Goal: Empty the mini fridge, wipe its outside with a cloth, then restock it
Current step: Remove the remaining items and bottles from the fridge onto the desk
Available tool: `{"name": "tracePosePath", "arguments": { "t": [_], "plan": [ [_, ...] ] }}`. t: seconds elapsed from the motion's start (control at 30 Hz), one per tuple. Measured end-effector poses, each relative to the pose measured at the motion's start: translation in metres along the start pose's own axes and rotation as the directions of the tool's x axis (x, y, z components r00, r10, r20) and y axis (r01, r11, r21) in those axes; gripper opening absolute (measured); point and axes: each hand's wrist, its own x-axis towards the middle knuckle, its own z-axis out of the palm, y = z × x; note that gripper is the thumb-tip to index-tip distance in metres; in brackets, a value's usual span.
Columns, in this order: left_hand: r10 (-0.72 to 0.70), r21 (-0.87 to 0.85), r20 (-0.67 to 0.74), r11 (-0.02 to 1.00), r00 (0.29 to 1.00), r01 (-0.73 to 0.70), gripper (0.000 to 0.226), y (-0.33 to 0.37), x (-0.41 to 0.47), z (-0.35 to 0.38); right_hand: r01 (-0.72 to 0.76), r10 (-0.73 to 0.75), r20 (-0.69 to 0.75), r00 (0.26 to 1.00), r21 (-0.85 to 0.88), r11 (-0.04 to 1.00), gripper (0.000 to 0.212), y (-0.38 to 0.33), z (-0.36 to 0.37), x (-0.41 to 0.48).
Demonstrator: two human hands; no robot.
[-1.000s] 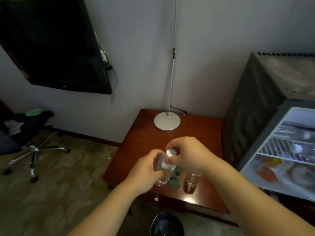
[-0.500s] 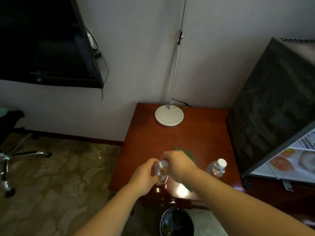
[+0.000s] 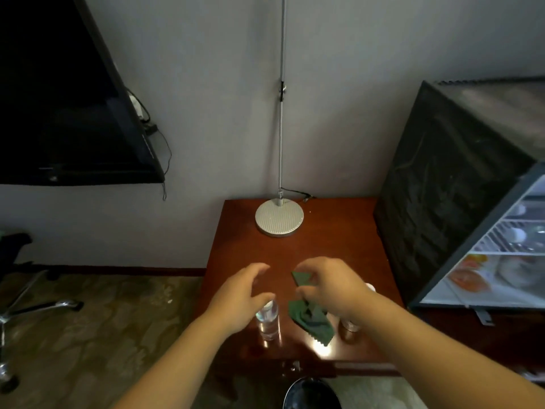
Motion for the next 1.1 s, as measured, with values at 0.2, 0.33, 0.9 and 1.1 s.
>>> {"name": "tracePosePath", "arguments": {
  "t": [0.2,0.33,0.9,1.1],
  "plan": [
    [0.316,0.075,0.044,0.945,0.948,-0.318,0.059,0.126,0.032,0.006,-0.084,0.093,-0.209,0.973,0.053,0.995,0.046,0.063,-0.084,-0.061],
    [0.455,0.084,0.104,0.882,0.884,-0.464,0.061,0.209,0.051,0.051,-0.197,0.213,-0.316,0.925,0.083,0.977,0.043,0.127,-0.125,-0.106],
    [0.439,0.018,0.193,0.893,0.878,-0.45,0.054,0.426,0.132,0.255,-0.452,0.427,-0.288,0.857,-0.02,0.892,0.062,0.383,-0.247,-0.162],
    [0.335,0.08,0.162,0.933,0.928,-0.351,0.065,0.424,0.171,0.297,-0.476,0.442,-0.209,0.873,-0.164,0.864,0.079,0.4,-0.231,-0.118]
  ]
}}
